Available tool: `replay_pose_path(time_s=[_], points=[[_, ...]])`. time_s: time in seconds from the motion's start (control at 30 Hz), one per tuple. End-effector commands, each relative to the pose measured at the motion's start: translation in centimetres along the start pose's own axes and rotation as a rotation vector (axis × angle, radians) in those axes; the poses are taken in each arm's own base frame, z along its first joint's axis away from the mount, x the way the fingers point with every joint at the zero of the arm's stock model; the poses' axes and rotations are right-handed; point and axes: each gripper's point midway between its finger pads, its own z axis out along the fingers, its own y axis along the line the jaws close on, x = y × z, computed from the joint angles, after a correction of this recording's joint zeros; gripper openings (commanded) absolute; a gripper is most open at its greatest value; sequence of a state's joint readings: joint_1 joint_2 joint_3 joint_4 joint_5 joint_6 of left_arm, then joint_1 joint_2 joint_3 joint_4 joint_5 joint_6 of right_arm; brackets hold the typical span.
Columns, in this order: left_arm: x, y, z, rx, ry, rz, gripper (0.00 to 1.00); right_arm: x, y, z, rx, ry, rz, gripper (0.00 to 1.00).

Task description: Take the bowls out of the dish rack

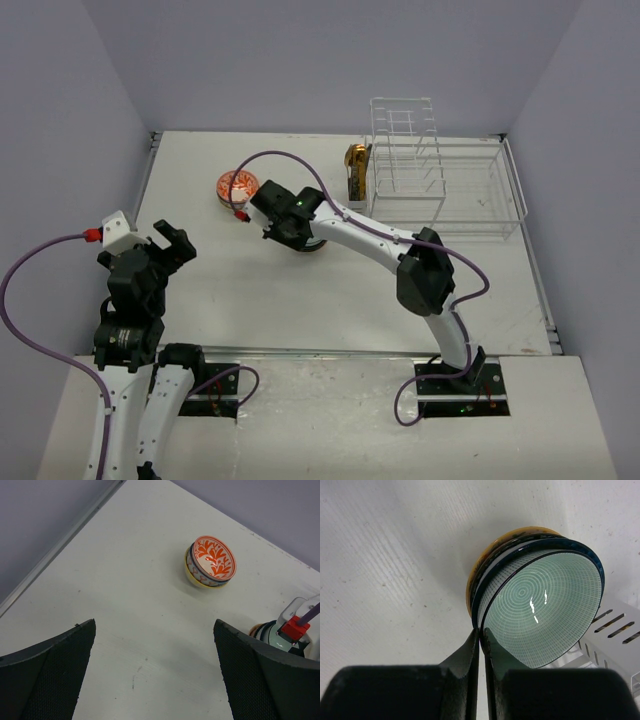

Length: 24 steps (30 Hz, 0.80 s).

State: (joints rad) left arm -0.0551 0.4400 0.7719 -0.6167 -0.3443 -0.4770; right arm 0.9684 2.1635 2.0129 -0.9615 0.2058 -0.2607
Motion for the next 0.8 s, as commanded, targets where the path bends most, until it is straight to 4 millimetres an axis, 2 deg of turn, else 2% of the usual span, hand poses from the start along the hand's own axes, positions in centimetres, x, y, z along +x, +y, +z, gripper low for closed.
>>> replay_pose_path(time_s=[0.0, 0.3, 0.43, 0.47, 0.53, 0.57, 0.63, 0.67, 0.7, 0.73, 0.77], points=[[-0.5, -0.4, 0.1, 0.022, -0.025, 0.007, 1.0, -0.6, 0.0, -0.5, -0.008, -0.033, 0.028, 0.05], [-0.5, -0.4, 0.1, 0.022, -0.025, 0.007, 1.0, -0.3, 0.3, 0.4, -0.015, -0.017, 0.03, 0.05], [-0.5, -0.5, 0.1, 0.023, -0.024, 0.007, 1.0, -1.1, -0.5, -1.4, 0.003, -0.056, 0.046, 0.19], [-0.5, -0.5, 0.1, 0.022, -0.025, 0.007, 1.0, -1.3, -0.7, -1.9, 0.013, -0.067, 0.048, 0.3], [-0.5, -0.5, 0.2, 0.021, -0.022, 0.008, 1.0, -1.7, -1.1, -3.0, 0.019, -0.093, 0.061, 0.31], [-0.5, -0.4, 0.2, 0.019, -0.023, 0.008, 1.0, -1.9, -1.4, -4.3, 0.026, -0.121, 0.071, 0.39], [-0.4, -0.4, 0.4, 0.014, -0.018, 0.012, 1.0, -2.6, -1.5, -5.7, 0.022, -0.181, 0.097, 0.45], [-0.4, -0.4, 0.4, 0.011, -0.016, 0.011, 1.0, -3.1, -2.1, -7.7, 0.033, -0.232, 0.113, 0.63], [-0.4, -0.3, 0.5, 0.006, -0.012, 0.015, 1.0, -2.6, -2.0, -8.0, 0.039, -0.237, 0.13, 0.78], [-0.5, -0.2, 0.5, -0.002, -0.013, 0.016, 1.0, -2.5, -2.4, -9.4, 0.052, -0.269, 0.148, 0.99], [-0.5, -0.2, 0.5, -0.007, -0.013, 0.017, 1.0, -2.3, -2.6, -10.1, 0.062, -0.278, 0.166, 0.99]])
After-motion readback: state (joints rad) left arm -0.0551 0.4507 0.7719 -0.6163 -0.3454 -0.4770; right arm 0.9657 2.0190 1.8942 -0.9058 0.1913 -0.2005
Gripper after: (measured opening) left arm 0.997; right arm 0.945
